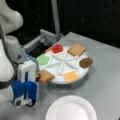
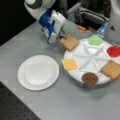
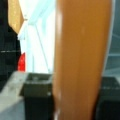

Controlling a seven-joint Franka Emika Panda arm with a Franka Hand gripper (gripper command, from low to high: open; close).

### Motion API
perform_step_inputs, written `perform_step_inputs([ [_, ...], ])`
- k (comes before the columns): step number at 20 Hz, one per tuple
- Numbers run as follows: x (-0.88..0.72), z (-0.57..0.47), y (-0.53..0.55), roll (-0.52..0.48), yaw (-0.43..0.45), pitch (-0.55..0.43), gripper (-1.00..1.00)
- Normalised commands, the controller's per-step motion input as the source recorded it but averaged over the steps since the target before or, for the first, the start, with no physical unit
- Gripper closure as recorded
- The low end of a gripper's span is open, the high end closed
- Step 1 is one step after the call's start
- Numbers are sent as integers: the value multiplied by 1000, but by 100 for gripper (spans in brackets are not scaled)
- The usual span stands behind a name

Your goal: Ingredient selection for cheeseburger or sandwich

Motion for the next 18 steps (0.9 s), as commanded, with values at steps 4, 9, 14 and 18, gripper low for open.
perform_step_inputs([
  [4,380,72,-397,152,272,153,100],
  [9,468,90,-377,210,316,175,100],
  [14,667,16,-382,185,346,153,100],
  [18,812,-113,-417,188,342,160,100],
])
